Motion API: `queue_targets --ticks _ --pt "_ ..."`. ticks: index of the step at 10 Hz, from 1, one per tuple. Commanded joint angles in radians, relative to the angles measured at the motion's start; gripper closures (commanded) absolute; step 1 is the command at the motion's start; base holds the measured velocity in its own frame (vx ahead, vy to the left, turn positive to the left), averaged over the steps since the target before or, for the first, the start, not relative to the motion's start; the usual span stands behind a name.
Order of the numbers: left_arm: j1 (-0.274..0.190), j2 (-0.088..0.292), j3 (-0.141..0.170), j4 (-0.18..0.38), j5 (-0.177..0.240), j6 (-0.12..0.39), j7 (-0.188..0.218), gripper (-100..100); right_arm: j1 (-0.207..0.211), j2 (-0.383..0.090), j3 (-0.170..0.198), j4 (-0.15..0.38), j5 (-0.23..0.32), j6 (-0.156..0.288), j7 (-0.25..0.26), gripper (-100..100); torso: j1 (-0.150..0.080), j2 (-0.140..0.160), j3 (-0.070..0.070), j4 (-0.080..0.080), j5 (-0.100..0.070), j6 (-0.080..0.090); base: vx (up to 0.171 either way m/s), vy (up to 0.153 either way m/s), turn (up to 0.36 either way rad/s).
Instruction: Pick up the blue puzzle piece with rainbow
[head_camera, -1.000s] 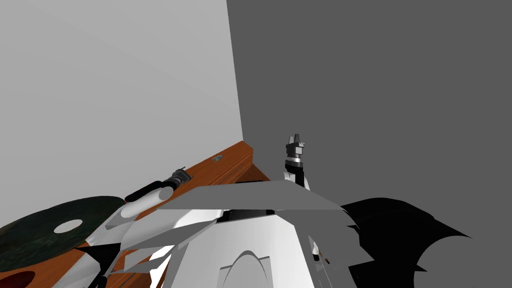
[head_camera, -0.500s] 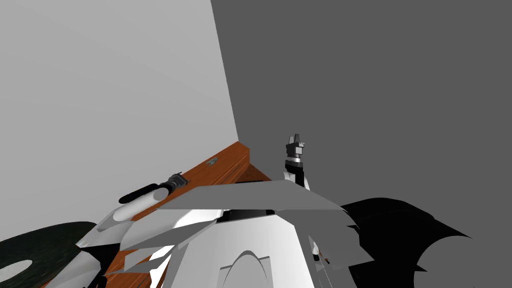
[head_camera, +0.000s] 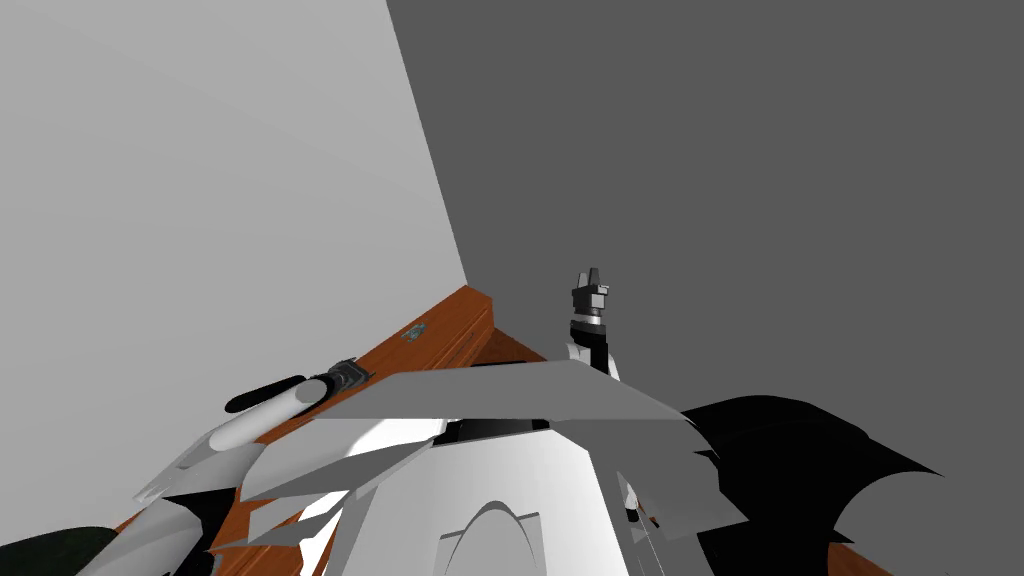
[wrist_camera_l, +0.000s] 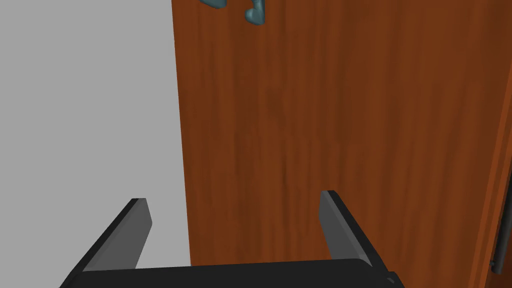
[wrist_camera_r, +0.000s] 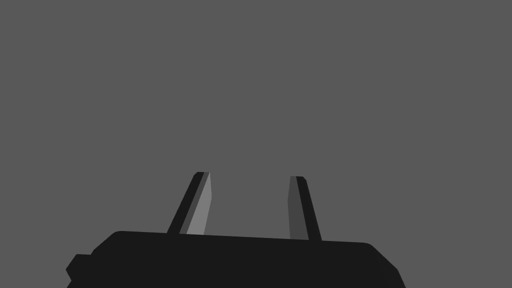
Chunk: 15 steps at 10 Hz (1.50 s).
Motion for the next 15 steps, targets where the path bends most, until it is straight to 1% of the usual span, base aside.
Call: queue_targets --ticks 1,2,3,4,5,6,7,8,9,12,13,15 --pt "-0.013 0.015 0.013 0.05 0.023 0.05 0.016 -100 0.0 0.0 0.0 0.0 0.0 0.0 0.0 0 0.0 0.0 0.0 0.0 0.0 0.0 0.012 0.036 -0.253" --pt "-0.013 0.015 0.013 0.059 0.023 0.05 0.016 -100 0.0 0.0 0.0 0.0 0.0 0.0 0.0 0 0.0 -0.001 0.0 0.0 0.0 0.001 0.009 0.032 -0.187" --pt "-0.028 0.026 0.021 0.108 0.041 0.088 0.028 -100 0.0 0.0 0.0 0.0 0.0 0.0 0.0 0 0.0 0.0 0.0 0.0 0.0 0.0 0.016 0.033 -0.295" --pt "-0.043 0.037 0.029 0.144 0.058 0.112 0.039 -100 0.0 0.0 0.0 0.0 0.0 0.0 0.0 0 0.0 -0.001 0.0 0.0 0.0 0.001 0.017 0.053 -0.441" --pt "-0.043 0.037 0.029 0.165 0.058 0.124 0.039 -100 0.0 0.0 0.0 0.0 0.0 0.0 0.0 0 0.001 -0.001 -0.001 0.0 0.0 0.001 0.011 0.054 -0.194" --pt "-0.058 0.047 0.036 0.195 0.073 0.157 0.05 -100 0.0 0.0 0.0 0.0 0.0 0.0 0.0 0 0.001 -0.001 -0.001 0.0 0.0 0.0 0.021 0.041 -0.298" --pt "-0.058 0.047 0.036 0.215 0.073 0.157 0.05 -100 0.0 0.0 0.0 0.0 0.0 0.0 0.0 0 0.0 -0.002 -0.001 0.0 0.0 0.001 0.021 0.035 -0.135" --pt "-0.073 0.055 0.042 0.25 0.086 0.188 0.06 -100 0.0 0.0 0.0 0.0 0.0 0.0 0.0 0 0.0 -0.002 -0.001 0.0 0.0 0.0 0.023 0.031 -0.28" --pt "-0.073 0.055 0.042 0.262 0.086 0.188 0.06 -100 0.0 0.0 0.0 0.0 0.0 0.0 0.0 0 0.0 -0.002 -0.001 0.0 0.0 0.001 0.017 0.031 -0.138" --pt "-0.114 0.075 0.056 0.373 0.116 0.268 0.085 -100 0.0 0.0 0.0 0.0 0.0 0.0 0.0 0 0.001 -0.003 -0.001 0.0 0.0 0.001 0.032 0.049 -0.328" --pt "-0.114 0.075 0.056 0.388 0.116 0.268 0.085 -100 0.0 0.0 0.0 0.0 0.0 0.0 0.0 0 0.001 -0.003 -0.002 -0.001 0.0 0.0 0.026 0.055 -0.066" --pt "-0.136 0.085 0.062 0.453 0.13 0.308 0.097 -100 0.0 0.0 0.0 0.0 0.0 0.0 0.0 0 0.0 -0.002 -0.001 0.0 0.0 0.0 0.019 0.044 -0.228"
